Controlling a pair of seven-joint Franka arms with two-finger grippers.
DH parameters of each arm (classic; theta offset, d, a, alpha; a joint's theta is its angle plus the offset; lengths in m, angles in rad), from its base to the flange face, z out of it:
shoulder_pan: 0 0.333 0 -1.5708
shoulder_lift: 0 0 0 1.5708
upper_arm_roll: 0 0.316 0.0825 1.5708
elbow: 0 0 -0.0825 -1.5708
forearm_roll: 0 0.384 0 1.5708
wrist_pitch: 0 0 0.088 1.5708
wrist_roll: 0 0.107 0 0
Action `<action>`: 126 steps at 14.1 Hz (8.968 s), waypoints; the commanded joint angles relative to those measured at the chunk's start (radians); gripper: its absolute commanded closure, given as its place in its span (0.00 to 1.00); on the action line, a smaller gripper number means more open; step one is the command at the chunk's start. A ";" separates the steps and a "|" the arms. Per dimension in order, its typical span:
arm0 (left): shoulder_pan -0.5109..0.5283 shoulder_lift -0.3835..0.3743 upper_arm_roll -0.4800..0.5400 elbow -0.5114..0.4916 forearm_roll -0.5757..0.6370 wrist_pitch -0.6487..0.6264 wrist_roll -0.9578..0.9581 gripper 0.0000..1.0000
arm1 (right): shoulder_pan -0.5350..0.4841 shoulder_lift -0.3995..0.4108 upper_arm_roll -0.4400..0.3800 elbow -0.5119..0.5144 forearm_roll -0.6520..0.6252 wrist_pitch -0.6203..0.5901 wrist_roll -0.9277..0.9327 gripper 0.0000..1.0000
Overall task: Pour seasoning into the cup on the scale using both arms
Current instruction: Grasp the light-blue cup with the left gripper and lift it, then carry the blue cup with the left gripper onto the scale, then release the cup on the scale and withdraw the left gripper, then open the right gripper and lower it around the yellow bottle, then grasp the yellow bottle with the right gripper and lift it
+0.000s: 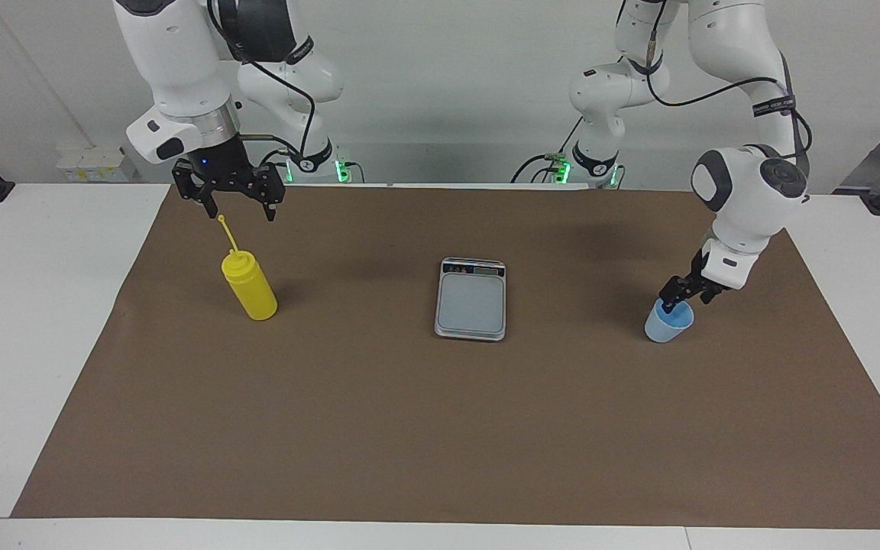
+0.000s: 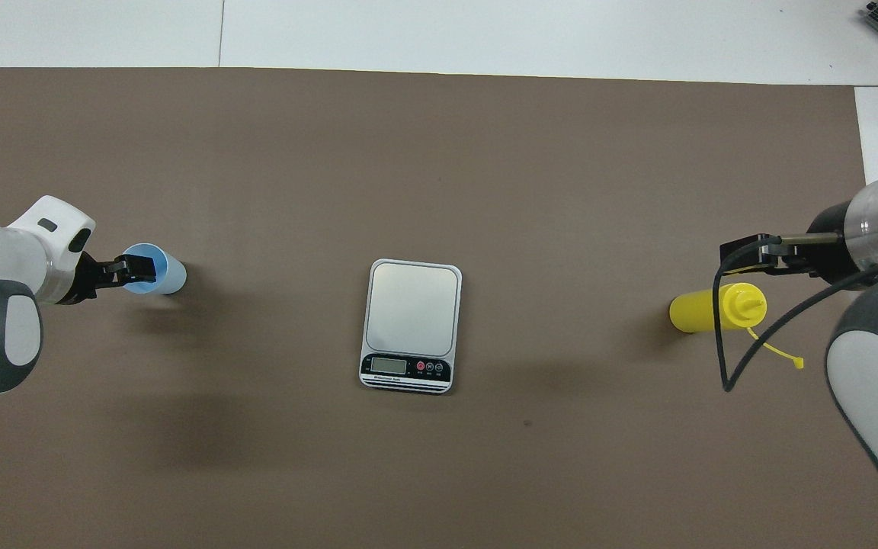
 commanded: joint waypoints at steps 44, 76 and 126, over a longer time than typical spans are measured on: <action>-0.693 0.207 -0.016 0.334 0.023 -0.146 -0.569 0.00 | -0.014 -0.013 0.001 -0.007 0.018 -0.010 -0.022 0.00; -0.104 -0.076 0.019 0.665 -0.011 -0.801 0.269 0.00 | -0.303 0.015 -0.008 -0.028 0.125 0.009 0.383 0.00; -0.109 -0.119 0.014 0.583 0.003 -0.793 0.278 0.00 | -0.140 0.263 -0.002 -0.153 0.505 0.262 1.203 1.00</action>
